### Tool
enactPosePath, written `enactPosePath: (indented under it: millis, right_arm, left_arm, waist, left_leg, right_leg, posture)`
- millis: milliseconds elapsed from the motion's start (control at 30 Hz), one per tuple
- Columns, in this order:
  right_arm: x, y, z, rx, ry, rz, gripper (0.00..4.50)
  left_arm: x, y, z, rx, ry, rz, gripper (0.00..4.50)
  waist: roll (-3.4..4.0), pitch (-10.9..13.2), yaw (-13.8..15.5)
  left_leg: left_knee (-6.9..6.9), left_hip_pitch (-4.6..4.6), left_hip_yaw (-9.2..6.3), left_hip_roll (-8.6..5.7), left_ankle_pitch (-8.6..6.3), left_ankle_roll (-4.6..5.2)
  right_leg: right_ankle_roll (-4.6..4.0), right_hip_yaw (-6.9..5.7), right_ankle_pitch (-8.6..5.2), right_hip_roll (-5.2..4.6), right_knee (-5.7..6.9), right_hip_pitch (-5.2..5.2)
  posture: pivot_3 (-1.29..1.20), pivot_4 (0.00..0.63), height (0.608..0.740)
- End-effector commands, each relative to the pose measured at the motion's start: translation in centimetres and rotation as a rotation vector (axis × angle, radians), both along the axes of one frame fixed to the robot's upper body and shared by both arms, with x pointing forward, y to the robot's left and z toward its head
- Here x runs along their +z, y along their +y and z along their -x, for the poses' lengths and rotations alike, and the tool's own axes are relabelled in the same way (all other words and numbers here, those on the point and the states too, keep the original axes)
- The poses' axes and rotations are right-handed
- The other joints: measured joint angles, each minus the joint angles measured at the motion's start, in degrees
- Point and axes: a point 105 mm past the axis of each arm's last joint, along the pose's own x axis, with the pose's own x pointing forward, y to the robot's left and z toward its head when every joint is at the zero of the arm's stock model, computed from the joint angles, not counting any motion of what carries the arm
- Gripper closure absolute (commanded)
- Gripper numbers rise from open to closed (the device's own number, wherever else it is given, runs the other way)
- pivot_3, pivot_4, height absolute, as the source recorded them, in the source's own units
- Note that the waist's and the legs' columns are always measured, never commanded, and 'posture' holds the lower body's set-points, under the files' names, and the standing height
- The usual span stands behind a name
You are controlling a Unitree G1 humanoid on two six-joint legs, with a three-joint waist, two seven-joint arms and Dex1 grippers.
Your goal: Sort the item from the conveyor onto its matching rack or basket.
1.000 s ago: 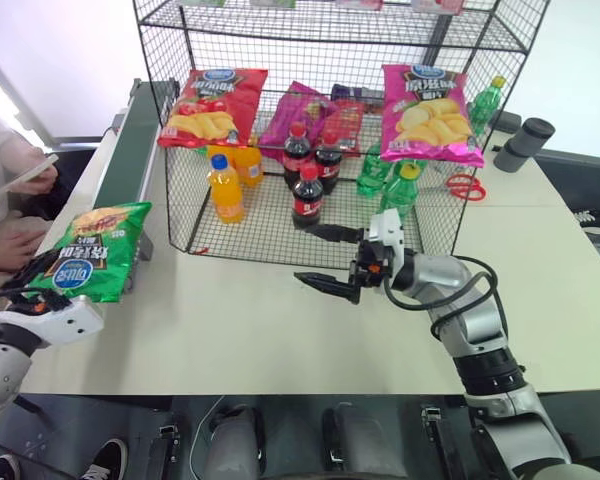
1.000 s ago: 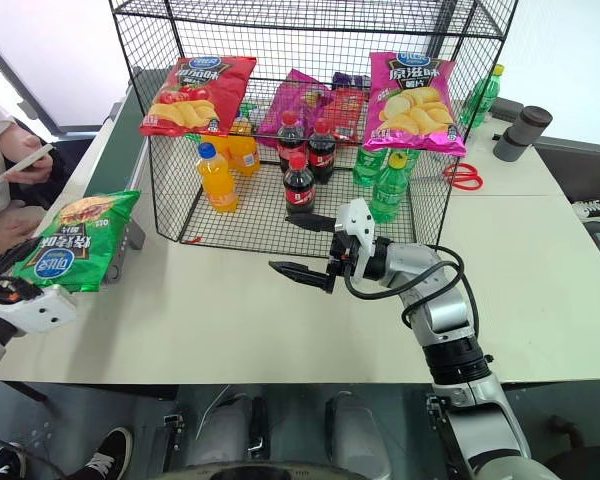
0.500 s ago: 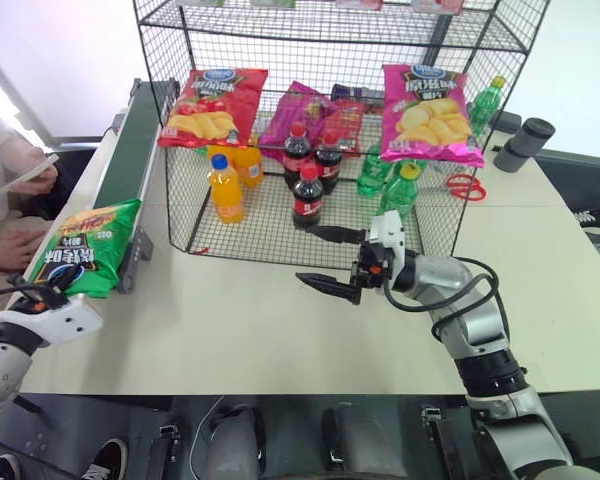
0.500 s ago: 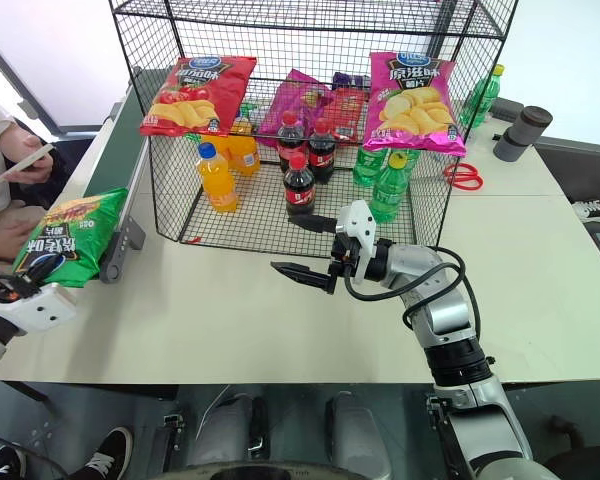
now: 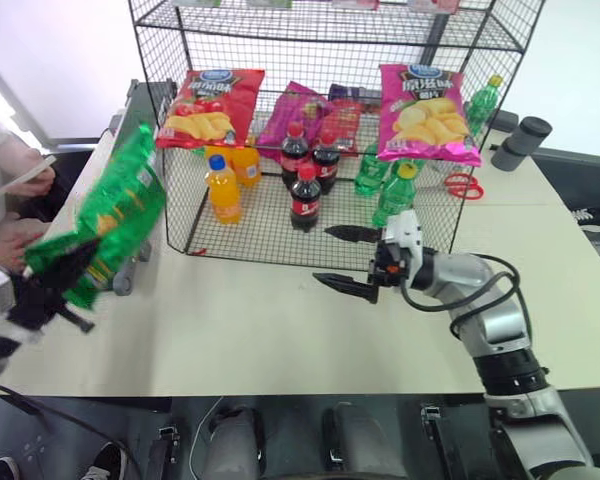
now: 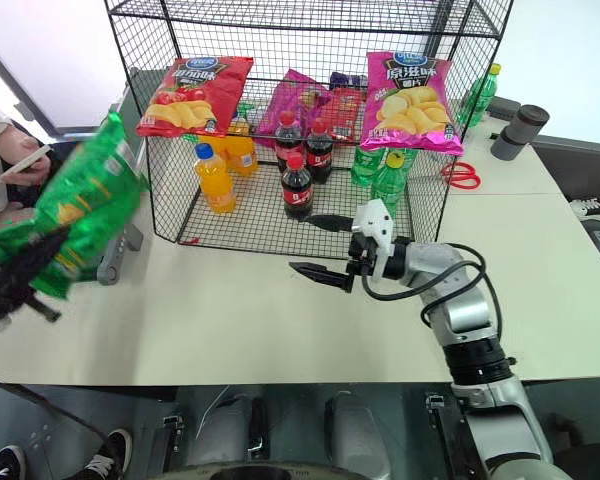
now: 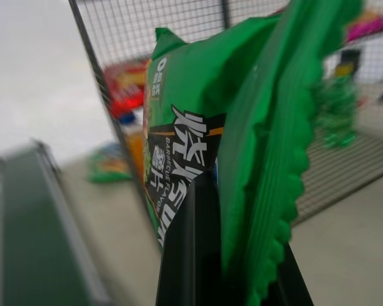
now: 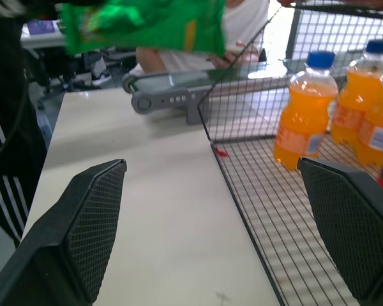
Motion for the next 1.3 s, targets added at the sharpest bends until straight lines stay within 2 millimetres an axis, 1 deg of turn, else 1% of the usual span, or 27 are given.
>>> enactPosePath:
  millis: [33, 133, 233, 333, 400, 467, 500, 700, 833, 1033, 1300]
  right_arm:
    - [1.6, -0.8, 1.7, 0.077, 0.048, -0.041, 0.00]
    - [1.7, -1.7, 3.3, 0.137, 0.205, -0.058, 0.00]
    - [2.2, -2.0, 4.6, 0.187, 0.349, -0.081, 0.00]
    - [2.6, -2.1, 5.2, 0.201, 0.415, -0.104, 0.00]
    - [2.6, -2.4, 5.7, 0.220, 0.457, -0.107, 0.00]
    - [3.4, -2.4, 6.4, 0.265, 0.516, -0.149, 0.00]
    - [3.6, -2.4, 6.6, 0.274, 0.518, -0.149, 0.00]
    - [4.2, -1.7, 7.7, 0.317, 0.588, -0.192, 0.00]
    - [3.8, -1.3, 8.6, 0.333, 0.610, -0.164, 0.00]
    - [3.2, -0.1, 8.4, 0.322, 0.609, -0.146, 0.00]
    - [2.8, 0.4, 8.3, 0.331, 0.644, -0.109, 0.00]
  left_arm:
    - [1.3, -4.1, 1.6, -0.327, 0.149, 0.207, 4.45]
    - [1.4, -6.2, 2.2, -0.535, 0.306, 0.376, 4.45]
    - [1.0, -7.2, 2.0, -0.728, 0.461, 0.498, 4.45]
    - [1.0, -8.4, 1.0, -0.834, 0.488, 0.485, 4.45]
    - [1.4, -9.7, 0.4, -0.921, 0.488, 0.463, 4.45]
    - [1.4, -10.8, 0.0, -0.995, 0.494, 0.429, 4.45]
    - [1.5, -11.1, -0.4, -1.022, 0.498, 0.439, 4.45]
    - [1.7, -12.4, -1.7, -1.104, 0.485, 0.441, 4.45]
    - [1.7, -12.7, -2.2, -1.111, 0.470, 0.444, 4.45]
    - [1.7, -12.9, -2.5, -1.112, 0.460, 0.450, 4.45]
    - [1.7, -12.7, -2.7, -1.083, 0.429, 0.455, 4.45]
  waist:
    - [0.00, 0.0, 0.2]
    - [0.02, 0.0, 0.2]
    - [0.08, 0.0, 0.1]
    - [0.09, 0.0, -0.1]
    - [0.09, 0.0, 0.1]
    - [0.09, 0.0, 0.2]
    - [0.08, 0.0, 0.3]
    - [0.07, 0.0, 0.1]
    - [0.07, 0.0, 0.2]
    - [0.05, 0.0, 0.2]
    - [0.05, 0.0, 0.2]
  left_leg:
    - [0.03, 0.01, 0.01, -0.01, 0.00, 0.00]
    - [0.05, 0.05, -0.05, -0.11, 0.00, 0.00]
    - [0.05, 0.06, -0.11, -0.18, 0.00, 0.00]
    - [0.04, 0.10, -0.14, -0.20, 0.00, 0.00]
    - [0.04, 0.09, -0.17, -0.19, 0.01, 0.00]
    - [0.04, 0.03, -0.18, -0.23, 0.01, 0.00]
    - [0.04, 0.01, -0.17, -0.25, 0.01, 0.00]
    - [0.04, -0.05, -0.23, -0.25, 0.01, 0.00]
    - [0.04, -0.07, -0.27, -0.25, 0.01, 0.00]
    - [0.05, -0.08, -0.29, -0.26, 0.01, 0.01]
    - [0.05, -0.09, -0.31, -0.26, 0.01, 0.01]
  right_leg:
    - [-0.01, -0.02, 0.00, 0.02, 0.00, 0.02]
    - [-0.03, -0.01, -0.02, 0.00, -0.01, 0.09]
    - [-0.03, 0.00, -0.01, 0.04, -0.01, 0.09]
    - [-0.03, 0.02, -0.02, 0.15, 0.00, 0.07]
    - [-0.03, 0.03, -0.02, 0.20, -0.01, 0.09]
    - [-0.02, 0.05, -0.01, 0.19, -0.02, 0.08]
    - [-0.02, 0.06, -0.01, 0.19, -0.04, 0.06]
    - [0.00, 0.08, -0.01, 0.21, -0.07, 0.00]
    - [0.00, 0.08, -0.02, 0.22, -0.07, 0.00]
    - [0.01, 0.08, -0.02, 0.21, -0.07, 0.01]
    - [0.01, 0.08, -0.02, 0.19, -0.07, 0.01]
  posture:
    - [0.00, 0.150, 0.740]
    - [0.00, 0.150, 0.740]
    - [0.00, 0.150, 0.740]
    - [0.00, 0.150, 0.740]
    - [0.00, 0.150, 0.740]
    - [0.00, 0.150, 0.740]
    - [0.00, 0.150, 0.740]
    - [0.00, 0.150, 0.740]
    - [0.00, 0.150, 0.740]
    - [0.00, 0.150, 0.740]
    - [0.00, 0.150, 0.740]
